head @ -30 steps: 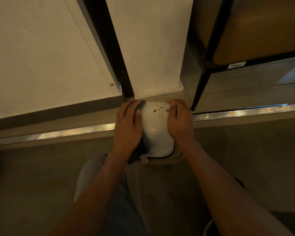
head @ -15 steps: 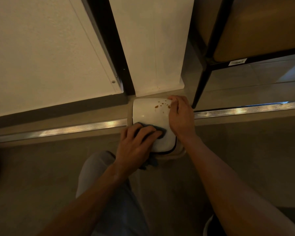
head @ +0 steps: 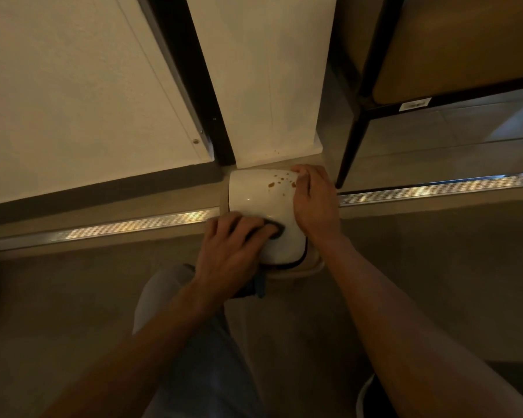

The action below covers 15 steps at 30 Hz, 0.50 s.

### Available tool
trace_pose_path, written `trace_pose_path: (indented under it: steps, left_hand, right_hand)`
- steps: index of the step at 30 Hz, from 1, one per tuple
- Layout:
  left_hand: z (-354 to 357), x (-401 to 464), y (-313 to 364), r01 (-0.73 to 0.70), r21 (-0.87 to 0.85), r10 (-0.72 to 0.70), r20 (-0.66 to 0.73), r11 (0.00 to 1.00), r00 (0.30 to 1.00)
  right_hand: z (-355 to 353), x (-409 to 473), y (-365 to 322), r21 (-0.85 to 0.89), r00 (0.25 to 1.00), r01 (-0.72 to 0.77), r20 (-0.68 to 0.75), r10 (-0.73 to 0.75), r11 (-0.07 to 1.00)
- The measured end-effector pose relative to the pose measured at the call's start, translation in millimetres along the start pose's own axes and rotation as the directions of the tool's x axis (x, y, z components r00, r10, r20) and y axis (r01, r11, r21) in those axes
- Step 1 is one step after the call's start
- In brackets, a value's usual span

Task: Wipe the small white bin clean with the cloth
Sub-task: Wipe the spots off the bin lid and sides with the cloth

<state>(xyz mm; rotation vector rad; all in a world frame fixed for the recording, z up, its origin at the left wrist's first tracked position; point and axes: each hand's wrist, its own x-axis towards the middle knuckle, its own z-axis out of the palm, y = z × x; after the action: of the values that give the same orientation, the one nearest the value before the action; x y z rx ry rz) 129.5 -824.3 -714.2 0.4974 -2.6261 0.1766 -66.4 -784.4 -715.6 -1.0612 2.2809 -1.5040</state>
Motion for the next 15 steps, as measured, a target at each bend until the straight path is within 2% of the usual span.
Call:
trace_pose_path:
  steps: [4,8,15]
  left_hand:
    - [18,3,32,-0.058,-0.053,0.060,0.037,0.997,0.998]
    - [18,-18,27,-0.110,-0.030,0.111,0.063,0.994,0.992]
    - [8,3,15,0.135,-0.044,-0.137,-0.058,0.990,0.989]
  right_hand:
    - [-1,0,1,-0.006,1.000,-0.008,0.011,0.008,1.000]
    - [0,0,3,0.005,1.000,-0.010,0.010,0.010,1.000]
    - [2,1,5,0.012,1.000,0.012,0.000,-0.012,1.000]
